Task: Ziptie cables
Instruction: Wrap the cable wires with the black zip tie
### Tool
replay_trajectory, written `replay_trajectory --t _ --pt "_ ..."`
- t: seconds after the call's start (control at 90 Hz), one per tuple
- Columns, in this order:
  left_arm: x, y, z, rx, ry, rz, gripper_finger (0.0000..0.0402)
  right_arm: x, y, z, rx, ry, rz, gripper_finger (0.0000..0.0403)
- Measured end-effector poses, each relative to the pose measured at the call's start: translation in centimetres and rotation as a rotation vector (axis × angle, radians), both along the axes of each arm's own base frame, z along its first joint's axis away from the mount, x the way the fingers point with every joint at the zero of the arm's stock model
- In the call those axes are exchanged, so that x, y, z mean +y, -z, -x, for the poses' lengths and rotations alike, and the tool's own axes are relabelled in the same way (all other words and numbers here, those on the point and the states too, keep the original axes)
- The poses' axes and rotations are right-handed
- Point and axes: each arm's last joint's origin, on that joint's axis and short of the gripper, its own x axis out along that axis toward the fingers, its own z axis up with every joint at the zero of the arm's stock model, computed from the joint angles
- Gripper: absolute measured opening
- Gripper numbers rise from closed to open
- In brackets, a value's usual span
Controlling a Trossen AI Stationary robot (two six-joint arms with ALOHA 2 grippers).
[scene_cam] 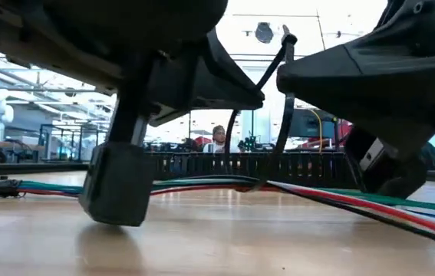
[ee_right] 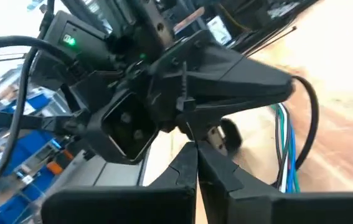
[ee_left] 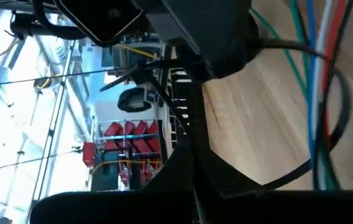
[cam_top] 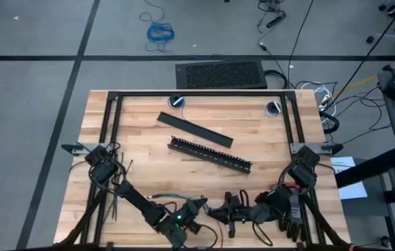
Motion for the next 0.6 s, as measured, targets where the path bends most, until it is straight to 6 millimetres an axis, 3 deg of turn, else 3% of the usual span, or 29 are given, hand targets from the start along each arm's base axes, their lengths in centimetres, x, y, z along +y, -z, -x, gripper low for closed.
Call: replay_trajectory --t 0.378,0.6 --pt "-0.6 0.3 0.6 0.006 0.018 0.023 0.0000 -2.0 -0.5 0.6 -0.025 0.008 -0.014 0.0000" --pt "0.0 0.3 0.2 -0.005 -0.005 0.047 0.0000 -1.8 -0.4 0.6 -0.016 -0.046 -0.045 0.0000"
